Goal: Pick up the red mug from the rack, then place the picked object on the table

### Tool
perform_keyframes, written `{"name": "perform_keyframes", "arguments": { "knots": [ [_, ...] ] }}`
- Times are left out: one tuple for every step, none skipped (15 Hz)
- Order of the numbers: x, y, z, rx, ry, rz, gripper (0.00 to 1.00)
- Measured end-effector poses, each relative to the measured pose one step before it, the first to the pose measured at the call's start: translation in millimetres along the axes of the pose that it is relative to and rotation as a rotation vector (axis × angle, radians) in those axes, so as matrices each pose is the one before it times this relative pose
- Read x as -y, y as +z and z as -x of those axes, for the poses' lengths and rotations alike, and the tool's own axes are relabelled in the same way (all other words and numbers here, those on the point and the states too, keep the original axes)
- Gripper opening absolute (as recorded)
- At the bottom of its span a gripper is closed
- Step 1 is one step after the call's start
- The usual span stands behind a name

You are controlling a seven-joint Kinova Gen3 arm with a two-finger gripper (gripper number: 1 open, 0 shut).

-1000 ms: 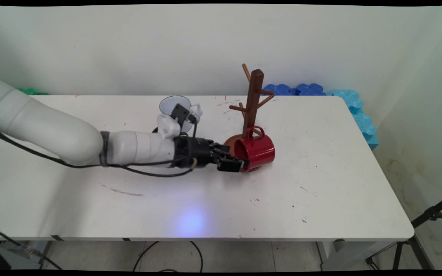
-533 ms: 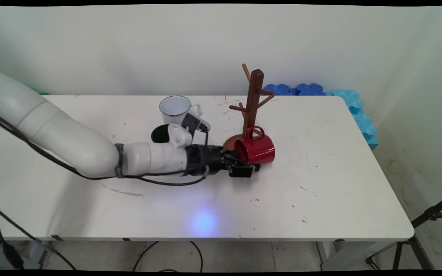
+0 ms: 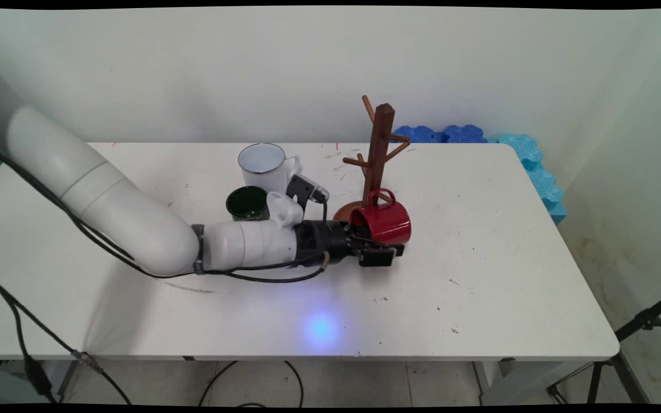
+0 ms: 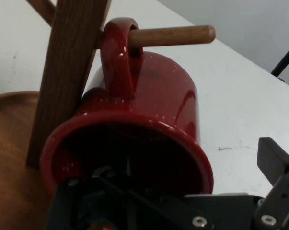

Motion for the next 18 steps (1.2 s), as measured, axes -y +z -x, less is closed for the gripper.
{"name": "perform_keyframes", "arguments": {
  "knots": [
    [-0.13, 2.25, 0.46, -0.00433, 0.00035, 0.00038, 1.0],
    [0.04, 2.32, 0.39, -0.00526, -0.00002, -0.0003, 1.0],
    [0.29, 1.99, 0.3, -0.00505, -0.00053, -0.00125, 1.0],
    [0.51, 1.37, 0.21, -0.00419, -0.00076, -0.00252, 0.0],
    [0.31, 0.75, 0.21, -0.00236, -0.00043, -0.00132, 0.0],
    [0.25, 1.14, 0.38, -0.00152, 0.00078, 0.00036, 0.0],
    [0.08, 1.05, 0.49, -0.00118, 0.00211, 0.00226, 0.0],
    [0.1, 0.77, 0.4, -0.00132, 0.0019, 0.00277, 0.0],
    [0.1, 0.28, 0.37, -0.00082, 0.00103, 0.00176, 0.0],
    [0.23, 0.12, 0.16, -0.00163, 0.00061, 0.0018, 0.0],
    [-0.05, 0.35, 0.22, -0.00038, 0.0007, 0.00305, 0.0],
    [0.01, -0.31, 0.22, -0.00093, 0.00033, 0.0031, 0.0],
    [-0.01, -0.52, 0.2, -0.00055, 0.00037, 0.00358, 0.0],
    [-0.12, -0.63, 0.06, -0.00111, 0.0003, 0.0034, 0.0],
    [-0.21, -0.58, -0.02, -0.00074, 0.00041, 0.00348, 0.0],
    [-0.3, -0.75, -0.32, -0.00194, 0.00082, 0.00473, 0.0],
    [-0.48, -0.81, -0.36, -0.00192, 0.00103, 0.00569, 0.0],
    [-0.53, -0.62, -0.59, -0.00254, 0.00105, 0.0058, 0.0]
  ]
}}
